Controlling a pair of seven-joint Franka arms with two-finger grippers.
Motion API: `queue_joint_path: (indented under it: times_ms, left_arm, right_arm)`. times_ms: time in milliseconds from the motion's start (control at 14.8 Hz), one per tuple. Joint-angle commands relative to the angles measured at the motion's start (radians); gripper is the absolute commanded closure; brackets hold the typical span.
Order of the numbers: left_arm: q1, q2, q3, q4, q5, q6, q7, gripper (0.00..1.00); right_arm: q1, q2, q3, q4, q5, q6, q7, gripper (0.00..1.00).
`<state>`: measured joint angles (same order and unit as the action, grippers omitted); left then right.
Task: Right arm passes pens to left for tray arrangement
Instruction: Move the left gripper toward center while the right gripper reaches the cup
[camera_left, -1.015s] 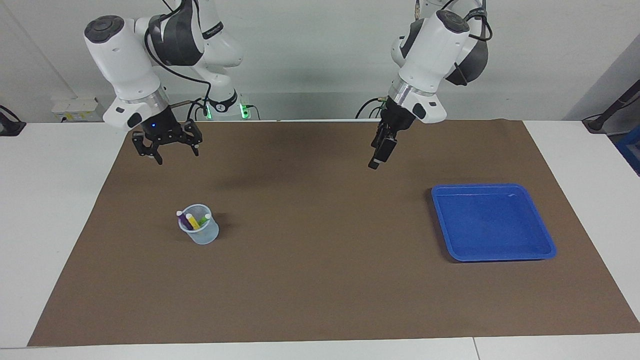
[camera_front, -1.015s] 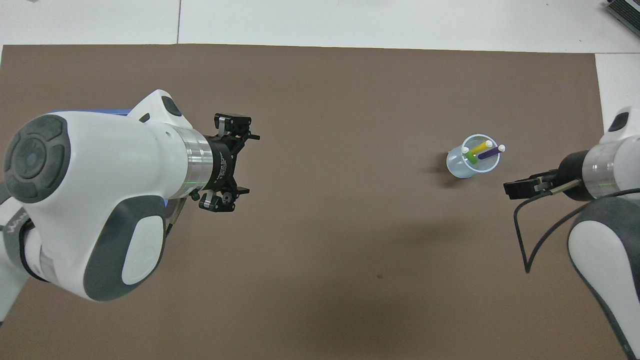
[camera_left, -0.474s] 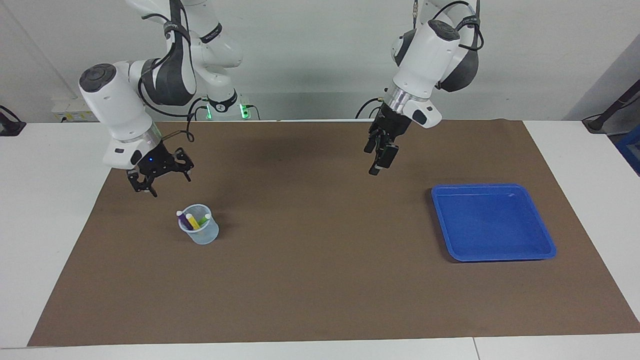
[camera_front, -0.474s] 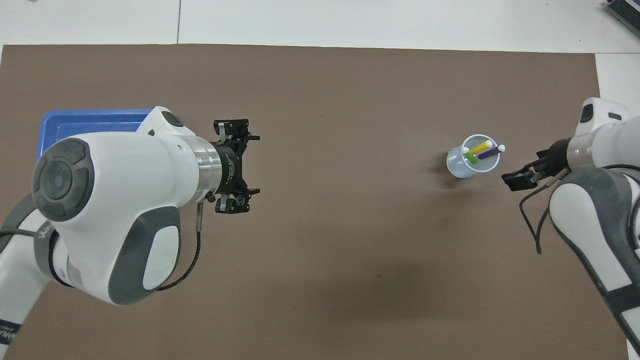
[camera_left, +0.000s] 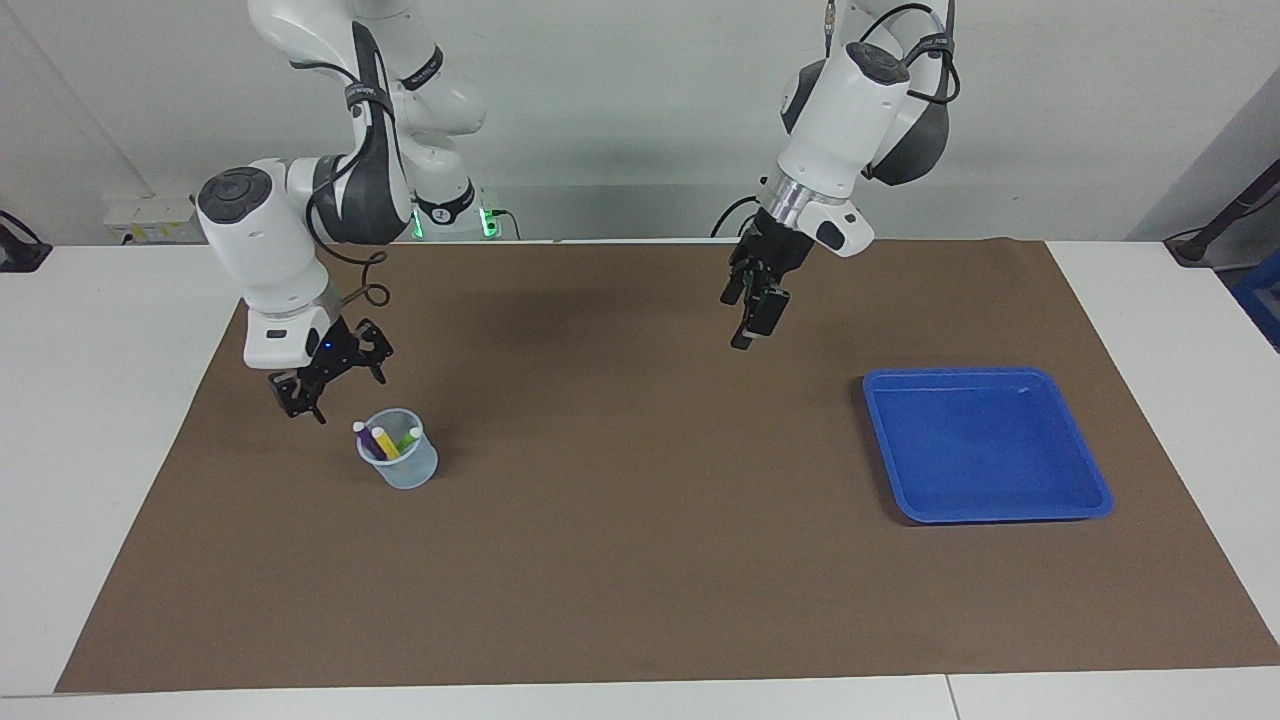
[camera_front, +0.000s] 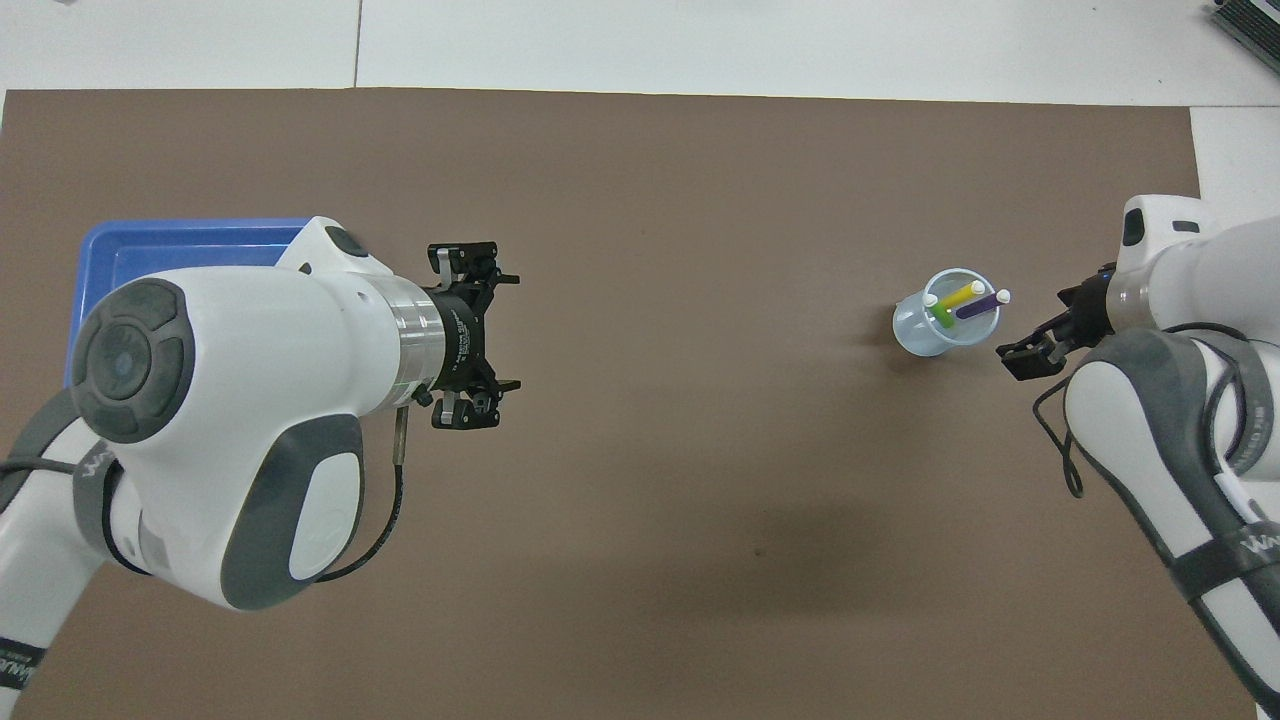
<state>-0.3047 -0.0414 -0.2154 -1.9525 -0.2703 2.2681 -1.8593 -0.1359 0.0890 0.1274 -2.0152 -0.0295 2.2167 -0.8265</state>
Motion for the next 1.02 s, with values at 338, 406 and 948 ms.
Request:
queue_joint_path:
  times_ms: [338, 406, 948]
  left_arm:
    - [-0.039, -0.009, 0.013, -0.032, -0.02, 0.044, -0.008, 0.0]
    - [-0.037, -0.009, 0.013, -0.032, -0.02, 0.041, -0.008, 0.0]
    - [-0.028, -0.009, 0.014, -0.032, -0.018, 0.042, 0.002, 0.0]
  right_arm:
    - [-0.002, 0.044, 0.003, 0.007, -0.052, 0.058, -0.071, 0.11]
    - [-0.004, 0.046, 0.003, 0.007, -0.052, 0.06, -0.071, 0.15]
    - [-0.001, 0.083, 0.005, 0.052, -0.073, 0.061, -0.072, 0.35]
